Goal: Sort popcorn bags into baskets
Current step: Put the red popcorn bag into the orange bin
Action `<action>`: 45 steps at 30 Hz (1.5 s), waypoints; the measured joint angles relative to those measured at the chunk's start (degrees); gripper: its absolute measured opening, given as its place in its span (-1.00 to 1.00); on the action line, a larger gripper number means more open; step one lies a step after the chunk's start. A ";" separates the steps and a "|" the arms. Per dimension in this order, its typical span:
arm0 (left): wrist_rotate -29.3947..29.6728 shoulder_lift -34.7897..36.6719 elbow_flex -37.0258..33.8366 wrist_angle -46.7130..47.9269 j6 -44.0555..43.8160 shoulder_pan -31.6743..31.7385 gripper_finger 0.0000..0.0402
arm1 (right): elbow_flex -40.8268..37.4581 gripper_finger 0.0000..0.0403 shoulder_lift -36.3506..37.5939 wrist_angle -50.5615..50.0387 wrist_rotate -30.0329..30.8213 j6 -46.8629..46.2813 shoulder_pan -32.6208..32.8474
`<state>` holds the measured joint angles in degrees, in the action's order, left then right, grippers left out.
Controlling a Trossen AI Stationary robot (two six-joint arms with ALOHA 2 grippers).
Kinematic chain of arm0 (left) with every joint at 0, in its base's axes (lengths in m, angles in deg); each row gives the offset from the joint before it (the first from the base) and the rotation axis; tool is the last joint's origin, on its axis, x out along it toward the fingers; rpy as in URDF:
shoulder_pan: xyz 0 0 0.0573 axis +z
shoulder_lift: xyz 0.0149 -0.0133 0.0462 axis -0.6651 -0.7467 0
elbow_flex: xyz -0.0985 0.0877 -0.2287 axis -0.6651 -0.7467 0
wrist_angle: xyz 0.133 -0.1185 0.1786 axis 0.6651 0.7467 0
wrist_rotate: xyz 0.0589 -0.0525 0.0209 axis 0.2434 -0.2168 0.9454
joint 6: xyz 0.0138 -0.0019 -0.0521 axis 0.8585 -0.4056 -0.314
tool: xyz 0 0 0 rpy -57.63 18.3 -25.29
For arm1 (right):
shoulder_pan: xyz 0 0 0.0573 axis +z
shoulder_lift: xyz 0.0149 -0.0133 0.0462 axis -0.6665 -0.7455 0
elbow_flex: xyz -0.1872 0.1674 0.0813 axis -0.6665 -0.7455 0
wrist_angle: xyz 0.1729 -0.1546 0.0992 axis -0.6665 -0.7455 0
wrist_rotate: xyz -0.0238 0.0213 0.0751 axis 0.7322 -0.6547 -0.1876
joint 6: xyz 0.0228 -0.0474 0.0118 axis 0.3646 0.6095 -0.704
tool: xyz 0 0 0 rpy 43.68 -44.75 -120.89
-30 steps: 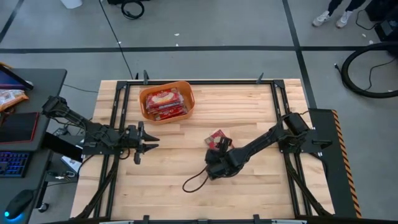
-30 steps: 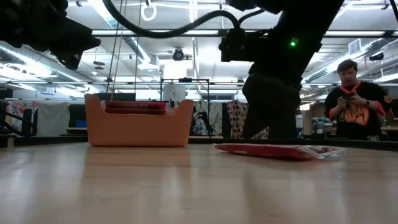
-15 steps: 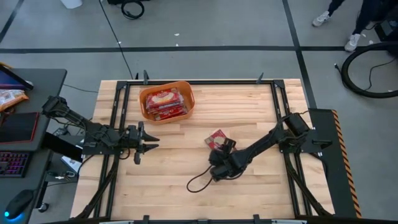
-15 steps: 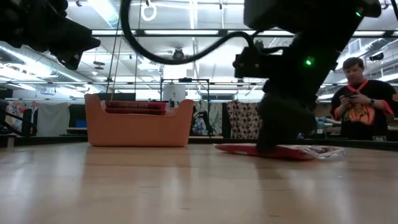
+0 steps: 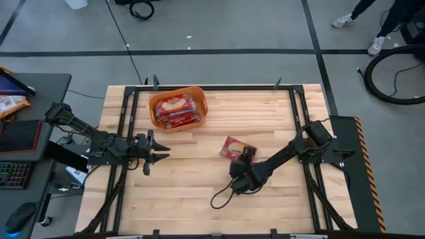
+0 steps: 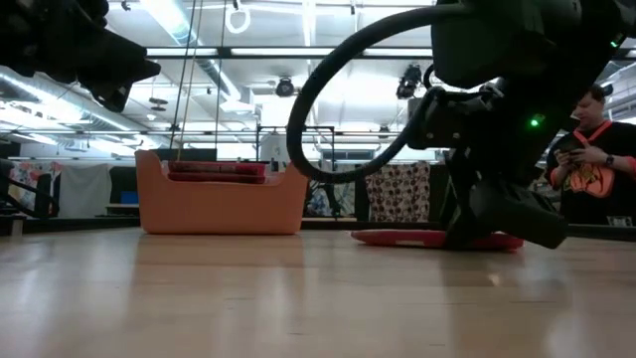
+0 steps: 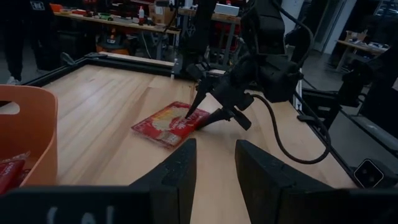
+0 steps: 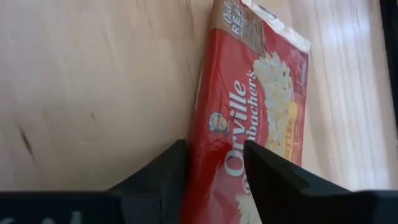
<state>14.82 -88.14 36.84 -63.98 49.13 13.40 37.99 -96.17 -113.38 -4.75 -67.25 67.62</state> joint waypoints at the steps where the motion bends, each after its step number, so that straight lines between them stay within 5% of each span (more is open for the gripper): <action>1: 0.00 0.00 0.00 0.01 0.00 0.00 -0.42 | 0.00 -0.19 -0.02 -0.24 -0.05 0.73 -0.02; 19: 0.00 0.00 0.00 0.17 0.00 0.00 -0.42 | -0.08 -0.93 -0.05 -0.89 -2.72 4.50 -0.07; 35: -0.02 0.30 0.00 0.62 0.64 -0.04 -0.42 | 16.24 -0.96 -0.13 -7.24 4.11 14.15 -0.09; 45: -0.57 11.56 0.13 3.01 8.89 -5.40 -0.42 | 24.91 -0.97 -0.11 -7.02 9.35 21.25 -0.07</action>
<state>14.25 -76.58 36.97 -60.96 58.02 8.00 62.89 -96.27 -120.40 4.60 -46.00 67.56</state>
